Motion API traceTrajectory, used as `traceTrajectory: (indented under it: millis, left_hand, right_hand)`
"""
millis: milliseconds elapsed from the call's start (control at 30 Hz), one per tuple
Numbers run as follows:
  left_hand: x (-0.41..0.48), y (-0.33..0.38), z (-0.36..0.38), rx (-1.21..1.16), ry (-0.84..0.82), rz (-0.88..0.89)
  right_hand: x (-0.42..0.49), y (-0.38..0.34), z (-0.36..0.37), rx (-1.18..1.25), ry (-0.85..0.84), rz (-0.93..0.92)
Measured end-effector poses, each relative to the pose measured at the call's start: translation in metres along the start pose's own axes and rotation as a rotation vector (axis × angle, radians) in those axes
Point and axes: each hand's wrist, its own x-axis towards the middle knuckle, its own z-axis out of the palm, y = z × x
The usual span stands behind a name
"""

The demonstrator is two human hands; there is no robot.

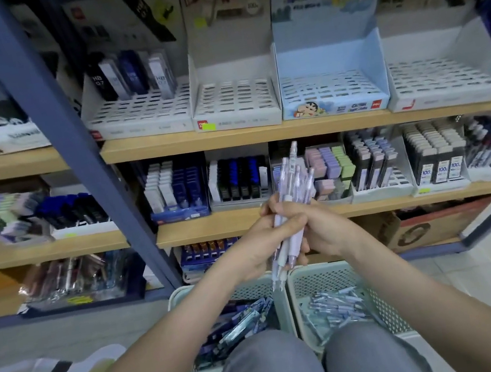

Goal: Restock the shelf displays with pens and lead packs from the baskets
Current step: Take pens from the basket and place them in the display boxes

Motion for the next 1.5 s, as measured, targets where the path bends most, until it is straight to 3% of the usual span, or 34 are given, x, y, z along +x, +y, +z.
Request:
traceTrajectory:
  millis: [133,300,433,567,833,1033,1167,1233,1500]
  left_hand:
    - [-0.001,0.007,-0.009,0.082,0.043,0.094]
    - [-0.004,0.026,-0.019,0.112,0.136,0.159]
    - [-0.016,0.048,-0.025,0.104,0.189,0.197]
    - [-0.037,0.075,-0.032,0.098,0.207,0.279]
    - [-0.077,0.126,-0.056,0.105,0.400,0.404]
    - [-0.116,0.184,-0.078,0.227,0.415,0.491]
    - [-0.138,0.220,-0.086,0.377,0.432,0.520]
    - [-0.147,0.233,-0.091,0.428,0.441,0.526]
    - [-0.174,0.270,-0.132,0.284,0.615,0.720]
  right_hand:
    - [0.004,-0.008,0.002,-0.018,-0.022,0.020]
    - [0.001,-0.027,0.015,0.044,-0.080,-0.106]
    - [0.002,-0.047,0.026,-0.128,0.117,-0.230]
    - [0.009,-0.073,0.042,-0.304,0.209,-0.256]
    - [0.019,-0.133,0.086,-0.333,0.393,-0.439]
    - [0.029,-0.201,0.118,-0.202,0.222,-0.541]
    - [0.040,-0.236,0.140,-0.259,0.007,-0.501]
    - [0.046,-0.250,0.150,-0.335,-0.020,-0.536]
    - [0.084,-0.325,0.173,-0.413,0.281,-0.969]
